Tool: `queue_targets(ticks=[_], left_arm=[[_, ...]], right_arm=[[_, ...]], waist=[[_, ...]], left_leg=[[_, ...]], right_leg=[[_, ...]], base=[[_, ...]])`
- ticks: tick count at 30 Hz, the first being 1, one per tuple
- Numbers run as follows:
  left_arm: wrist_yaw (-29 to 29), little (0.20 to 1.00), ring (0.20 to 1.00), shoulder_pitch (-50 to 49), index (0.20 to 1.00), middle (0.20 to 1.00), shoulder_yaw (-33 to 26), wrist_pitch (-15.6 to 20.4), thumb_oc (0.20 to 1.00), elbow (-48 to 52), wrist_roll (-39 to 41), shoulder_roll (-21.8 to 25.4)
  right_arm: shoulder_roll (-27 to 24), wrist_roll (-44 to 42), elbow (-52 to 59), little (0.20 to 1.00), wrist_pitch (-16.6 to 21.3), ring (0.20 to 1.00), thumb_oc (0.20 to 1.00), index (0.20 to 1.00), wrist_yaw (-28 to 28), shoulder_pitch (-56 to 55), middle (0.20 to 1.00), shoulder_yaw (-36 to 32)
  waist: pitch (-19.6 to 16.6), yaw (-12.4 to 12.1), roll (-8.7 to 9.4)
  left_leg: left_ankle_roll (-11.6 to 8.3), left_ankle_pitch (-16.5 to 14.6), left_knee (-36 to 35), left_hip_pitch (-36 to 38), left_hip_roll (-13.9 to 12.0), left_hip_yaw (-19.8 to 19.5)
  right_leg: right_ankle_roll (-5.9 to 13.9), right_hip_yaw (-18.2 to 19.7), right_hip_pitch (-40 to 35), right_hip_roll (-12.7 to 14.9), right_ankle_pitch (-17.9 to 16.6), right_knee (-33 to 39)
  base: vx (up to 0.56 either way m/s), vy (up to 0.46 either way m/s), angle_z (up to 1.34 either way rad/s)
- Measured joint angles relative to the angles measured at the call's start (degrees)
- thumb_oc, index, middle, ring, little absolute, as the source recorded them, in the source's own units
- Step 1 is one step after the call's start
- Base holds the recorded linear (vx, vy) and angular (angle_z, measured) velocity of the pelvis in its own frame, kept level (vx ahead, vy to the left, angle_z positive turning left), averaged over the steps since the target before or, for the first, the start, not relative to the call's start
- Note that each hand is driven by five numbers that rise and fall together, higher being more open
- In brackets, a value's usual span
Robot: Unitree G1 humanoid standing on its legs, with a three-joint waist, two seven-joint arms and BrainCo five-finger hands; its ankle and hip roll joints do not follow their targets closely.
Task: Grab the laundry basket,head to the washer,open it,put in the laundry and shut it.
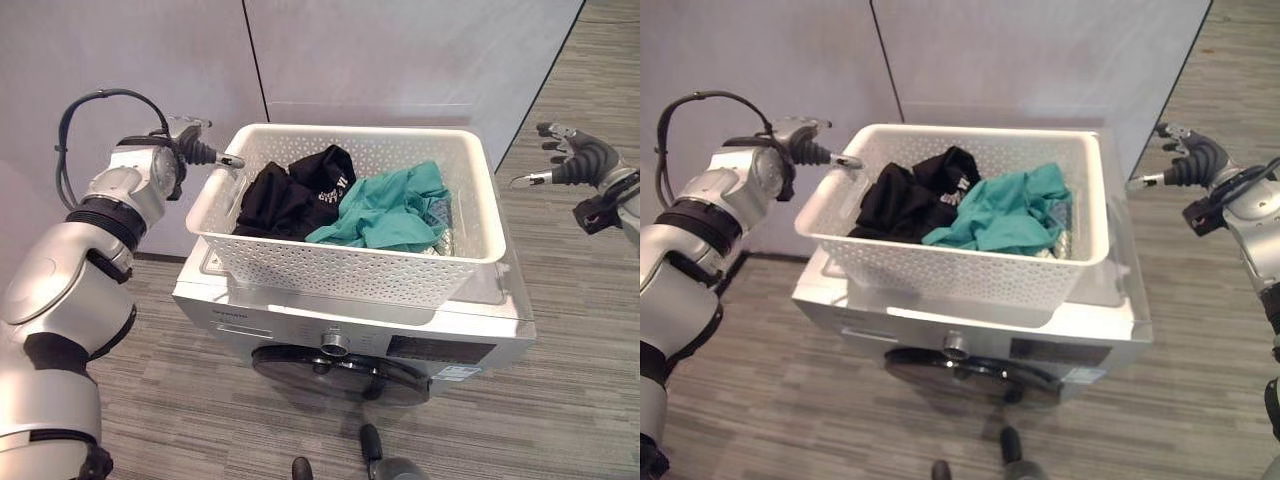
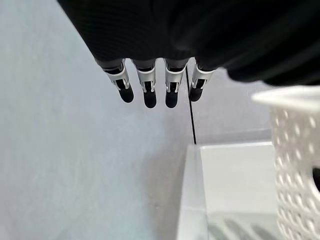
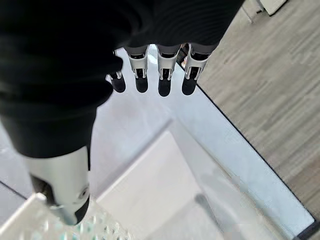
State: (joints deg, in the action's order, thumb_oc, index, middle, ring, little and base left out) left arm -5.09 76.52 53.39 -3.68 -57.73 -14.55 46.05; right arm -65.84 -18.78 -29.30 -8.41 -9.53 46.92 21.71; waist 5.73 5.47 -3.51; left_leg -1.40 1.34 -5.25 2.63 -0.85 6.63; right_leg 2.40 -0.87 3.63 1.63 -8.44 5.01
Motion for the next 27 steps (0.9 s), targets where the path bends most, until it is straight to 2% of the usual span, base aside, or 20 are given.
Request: queue_targets(ticks=[2, 5, 7, 10, 12, 16, 18, 19, 21, 22, 23, 25, 26, 27], left_arm=[[0.4, 1.0, 1.0, -1.2, 1.0, 1.0, -1.5, -0.7, 1.0, 0.9, 0.6, 2.9], [0.4, 1.0, 1.0, -1.6, 1.0, 1.0, -1.8, -0.7, 1.0, 1.3, 1.2, 4.1], [0.5, 1.0, 1.0, -2.6, 1.0, 1.0, -3.2, -0.6, 1.0, 5.2, 2.2, 7.2], [0.8, 1.0, 1.0, -2.8, 1.0, 1.0, -3.5, -0.5, 1.0, 7.0, 3.4, 10.0], [1.3, 1.0, 1.0, -2.8, 1.0, 1.0, -3.7, -0.3, 1.0, 8.9, 4.1, 13.0], [1.4, 1.0, 1.0, -2.2, 1.0, 1.0, -4.1, 2.2, 1.0, 14.3, 10.8, 23.8], [1.4, 1.0, 1.0, -7.5, 1.0, 1.0, -11.8, 2.9, 1.0, 21.4, 15.0, 33.8], [1.3, 1.0, 1.0, -12.1, 1.0, 1.0, -17.4, 4.1, 1.0, 24.4, 16.7, 37.5], [1.3, 1.0, 1.0, -23.1, 1.0, 1.0, -28.3, 4.7, 1.0, 27.1, 19.3, 41.6], [1.1, 1.0, 1.0, -28.3, 1.0, 1.0, -32.5, 4.6, 1.0, 27.2, 20.4, 42.4], [0.9, 1.0, 1.0, -39.1, 1.0, 1.0, -40.3, 4.9, 1.0, 27.5, 21.5, 43.5], [0.8, 1.0, 1.0, -51.7, 1.0, 1.0, -50.6, 6.1, 1.0, 25.5, 23.1, 42.6], [1.0, 1.0, 1.0, -62.4, 1.0, 1.0, -60.0, 5.5, 1.0, 26.2, 23.1, 41.9], [1.1, 1.0, 1.0, -72.3, 1.0, 1.0, -70.2, 6.0, 1.0, 27.6, 23.2, 39.3]], right_arm=[[0.0, 1.7, -0.1, 1.0, 0.0, 1.0, 1.0, 1.0, 2.1, -1.8, 1.0, -1.8], [0.0, 1.6, -0.1, 1.0, 0.8, 1.0, 1.0, 1.0, 2.6, -3.1, 1.0, -3.7], [0.0, 1.7, 1.9, 1.0, 1.0, 1.0, 1.0, 1.0, 3.4, -6.1, 1.0, -8.3], [0.0, 1.5, 3.1, 1.0, 1.3, 1.0, 1.0, 1.0, 3.6, -8.7, 1.0, -11.4], [-0.1, 1.0, 3.8, 1.0, 1.7, 1.0, 1.0, 1.0, 4.3, -11.1, 1.0, -13.6], [0.5, -5.4, 5.0, 1.0, 4.8, 1.0, 1.0, 1.0, 4.5, -24.2, 1.0, -26.3], [2.2, -8.4, 6.0, 1.0, 6.4, 1.0, 1.0, 1.0, 4.5, -36.4, 1.0, -36.7], [3.6, -9.0, 5.7, 1.0, 7.0, 1.0, 1.0, 1.0, 4.6, -41.6, 1.0, -41.6], [5.4, -9.6, 4.4, 1.0, 7.1, 1.0, 1.0, 1.0, 4.8, -50.5, 1.0, -49.2], [6.2, -9.6, 4.1, 1.0, 7.2, 1.0, 1.0, 1.0, 5.3, -53.4, 1.0, -51.9], [7.8, -9.6, 4.1, 1.0, 7.8, 1.0, 1.0, 1.0, 5.8, -58.5, 1.0, -57.4], [10.2, -9.6, 3.0, 1.0, 8.5, 1.0, 1.0, 1.0, 6.6, -63.6, 1.0, -63.6], [11.4, -9.5, 3.2, 1.0, 8.8, 1.0, 1.0, 1.0, 6.9, -65.8, 1.0, -66.1], [11.9, -9.4, 3.5, 1.0, 9.5, 1.0, 1.0, 1.0, 7.0, -67.4, 1.0, -68.4]], waist=[[0.0, 0.1, 0.02], [0.0, -0.7, 0.04], [-0.1, -1.7, 0.1], [-0.1, -1.7, 0.13], [-0.2, -1.9, 0.3], [-0.3, -2.7, 0.71], [-0.1, -3.1, 1.21], [0.2, -3.3, 2.21], [-0.5, -4.4, 2.42], [-0.8, -4.9, 2.8], [-1.3, -6.0, 3.37], [-1.7, -7.4, 4.7], [-2.1, -8.0, 4.79], [-2.1, -8.4, 4.98]], left_leg=[[-0.08, -0.1, 0.0, 1.0, -0.3, -0.7], [-0.11, -0.1, 0.0, 1.4, -0.4, -1.4], [-0.24, 0.0, 0.0, 1.4, -0.5, -1.5], [-0.27, 0.1, 0.0, 1.7, -0.4, -2.7], [-0.27, 0.0, 0.0, 1.8, -0.3, -2.9], [-0.14, -0.1, 0.0, 1.9, 0.0, -2.9], [-0.05, -0.4, 0.0, 2.1, 0.1, -3.0], [-0.06, -0.5, 0.0, 2.1, 0.1, -3.1], [0.09, -0.6, 0.0, 2.3, 0.2, -3.1], [0.11, -0.9, -0.1, 2.3, 0.4, -3.1], [0.06, -1.3, -0.2, 2.3, 0.5, -3.1], [0.44, -1.5, -0.2, 2.3, 0.8, -3.1], [0.57, -1.6, -0.3, 2.0, 0.8, -3.0], [0.69, -1.7, -0.3, 1.7, 1.0, -2.9]], right_leg=[[-0.25, -0.6, -1.2, -0.3, 0.2, 0.0], [-0.33, -1.4, -2.0, -0.3, 0.5, 0.0], [-0.59, -1.6, -2.1, -0.5, 0.3, 0.0], [-0.51, -2.5, -2.8, -0.5, 0.4, 0.0], [-0.47, -2.7, -2.9, -0.4, 0.5, 0.0], [-0.45, -2.6, -3.0, -0.3, 0.5, 0.0], [-0.4, -2.7, -3.3, -0.2, 0.9, 0.0], [-0.48, -2.8, -3.3, -0.2, 0.9, 0.0], [-0.54, -2.9, -3.5, -0.1, 1.3, 0.0], [-0.27, -2.9, -3.6, 0.2, 1.5, 0.0], [-0.07, -2.9, -3.6, 0.2, 1.8, 0.0], [0.31, -2.8, -3.5, 0.5, 2.1, 0.0], [0.37, -2.6, -2.9, 0.9, 2.3, 0.0], [0.57, -2.6, -2.5, 1.1, 2.6, 0.0]], base=[[0.02, -0.001, 0.12], [-0.01, -0.005, 0.14], [-0.02, 0.019, 0.07], [-0.02, 0.034, 0.15], [-0.02, 0.06, 0.07], [-0.02, 0.05, -0.01], [-0.03, 0.078, 0.02], [-0.03, 0.06, 0.07], [0.03, 0.078, 0.03], [0.04, 0.088, 0.0], [-0.02, 0.095, 0.0], [-0.04, 0.1, -0.01], [-0.08, 0.107, -0.07], [-0.12, 0.095, -0.07]])
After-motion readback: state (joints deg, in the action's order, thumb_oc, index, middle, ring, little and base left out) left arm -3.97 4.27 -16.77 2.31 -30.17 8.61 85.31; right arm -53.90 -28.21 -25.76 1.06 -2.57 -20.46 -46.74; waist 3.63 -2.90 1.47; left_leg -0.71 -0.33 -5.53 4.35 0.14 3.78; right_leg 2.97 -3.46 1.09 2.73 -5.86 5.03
